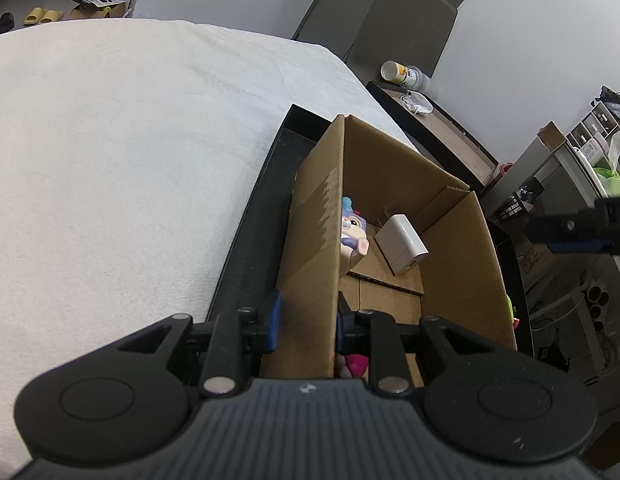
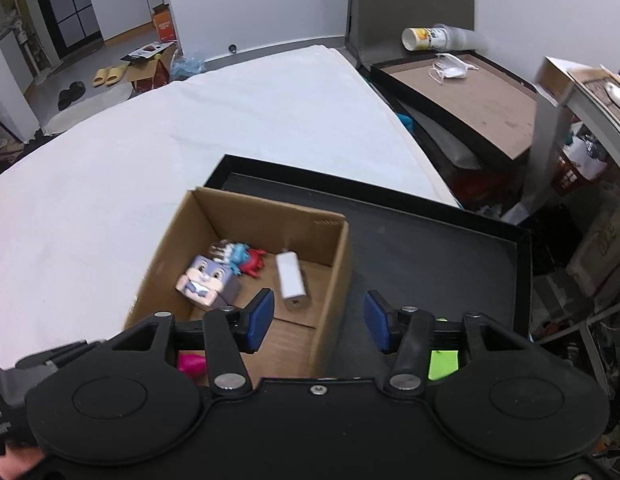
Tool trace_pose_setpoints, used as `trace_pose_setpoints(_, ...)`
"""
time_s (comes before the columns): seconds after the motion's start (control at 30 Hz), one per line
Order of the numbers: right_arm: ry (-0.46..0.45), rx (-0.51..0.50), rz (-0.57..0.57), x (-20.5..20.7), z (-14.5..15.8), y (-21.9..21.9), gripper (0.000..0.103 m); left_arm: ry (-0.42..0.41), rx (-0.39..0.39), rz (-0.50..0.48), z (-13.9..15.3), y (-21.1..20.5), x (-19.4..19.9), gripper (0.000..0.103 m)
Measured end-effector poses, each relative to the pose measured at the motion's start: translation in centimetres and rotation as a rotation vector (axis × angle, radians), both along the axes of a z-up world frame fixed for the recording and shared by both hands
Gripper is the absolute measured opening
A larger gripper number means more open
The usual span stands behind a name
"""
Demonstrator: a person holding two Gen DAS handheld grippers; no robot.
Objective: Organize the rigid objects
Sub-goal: 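Move the right gripper to the girl figurine with red bow and grasp it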
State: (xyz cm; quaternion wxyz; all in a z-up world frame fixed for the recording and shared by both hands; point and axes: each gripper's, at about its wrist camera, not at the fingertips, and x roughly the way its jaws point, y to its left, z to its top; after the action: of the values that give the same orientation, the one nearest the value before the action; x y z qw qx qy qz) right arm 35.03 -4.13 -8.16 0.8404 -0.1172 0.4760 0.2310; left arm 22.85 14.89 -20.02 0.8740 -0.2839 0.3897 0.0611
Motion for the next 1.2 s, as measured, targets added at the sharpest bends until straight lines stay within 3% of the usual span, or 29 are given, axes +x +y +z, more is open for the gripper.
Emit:
trace_pose_setpoints(0.9, 0.077, 0.013, -0.208, 3.2, -3.8, -9.6, 0.051, 0.002, 0.003, 0.001, 0.0, 0.1, 0.0, 0.024)
trace_pose_setpoints(1.2, 0.107, 0.050, -0.308, 4.9, -6.3, -12.7, 0.038, 0.002, 0.006, 0.001, 0.0, 0.1, 0.0, 0.024)
